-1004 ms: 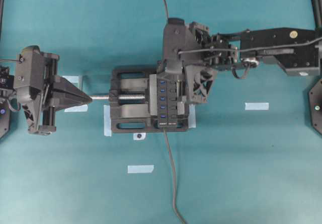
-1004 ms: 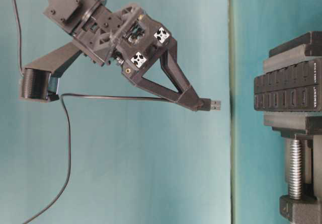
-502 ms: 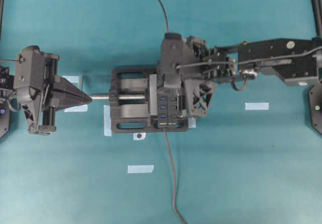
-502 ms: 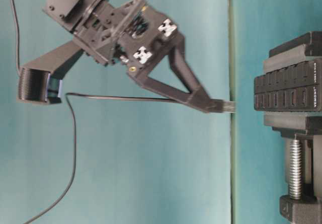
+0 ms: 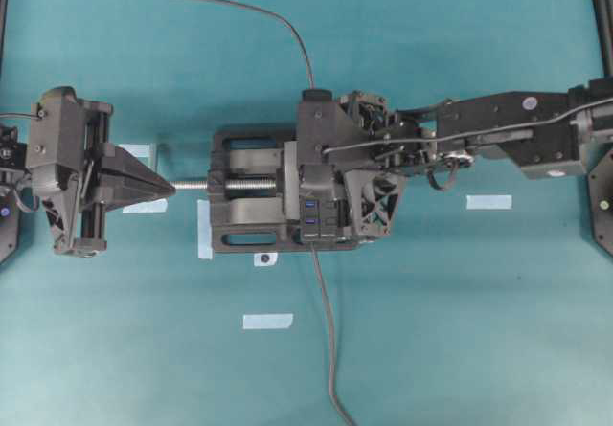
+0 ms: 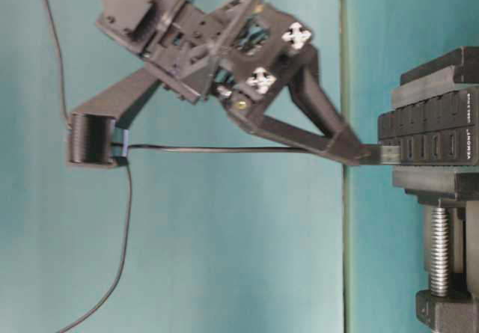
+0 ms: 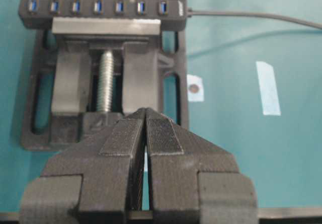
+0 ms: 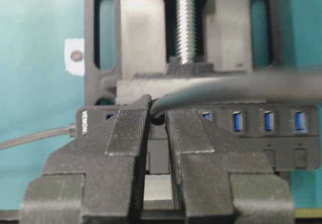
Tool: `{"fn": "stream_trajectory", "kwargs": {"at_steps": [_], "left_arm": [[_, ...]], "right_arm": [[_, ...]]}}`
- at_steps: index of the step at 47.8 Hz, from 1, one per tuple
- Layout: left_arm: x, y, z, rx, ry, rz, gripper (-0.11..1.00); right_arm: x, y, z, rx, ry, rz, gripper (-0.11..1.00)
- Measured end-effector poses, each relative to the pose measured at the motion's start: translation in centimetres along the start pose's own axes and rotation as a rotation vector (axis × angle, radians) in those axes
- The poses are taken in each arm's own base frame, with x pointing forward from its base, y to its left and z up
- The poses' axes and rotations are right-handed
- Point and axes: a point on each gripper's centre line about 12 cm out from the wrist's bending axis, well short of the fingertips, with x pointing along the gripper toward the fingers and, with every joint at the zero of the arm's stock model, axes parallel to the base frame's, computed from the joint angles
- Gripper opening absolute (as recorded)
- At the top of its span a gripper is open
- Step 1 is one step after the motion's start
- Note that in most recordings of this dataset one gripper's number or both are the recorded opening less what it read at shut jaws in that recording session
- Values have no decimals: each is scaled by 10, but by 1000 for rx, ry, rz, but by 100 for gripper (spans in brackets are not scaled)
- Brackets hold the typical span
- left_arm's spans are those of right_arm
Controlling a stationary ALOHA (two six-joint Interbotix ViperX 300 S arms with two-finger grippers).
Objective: Insert the USB into the second port from the front of the fixed hub.
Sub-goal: 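Carry the plug along the hub front to the second port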
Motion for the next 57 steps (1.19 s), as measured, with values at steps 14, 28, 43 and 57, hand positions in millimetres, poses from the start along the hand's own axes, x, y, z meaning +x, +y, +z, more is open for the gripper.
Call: {"fn": "stream_trajectory", "kwargs": {"at_steps": [14, 28, 43, 57], "left_arm": [[0, 0, 0, 0, 0, 0, 0], [1, 0, -1, -2, 3, 0, 0], [4, 0, -4, -2, 23, 1, 0], [5, 0, -4, -2, 25, 1, 0]], "right_arm": [[3, 4, -6, 9, 17, 12, 6], [4, 6, -7, 11, 23, 16, 6], [7, 6, -11, 11, 34, 15, 6], [9, 6, -12, 12, 38, 15, 6]]}}
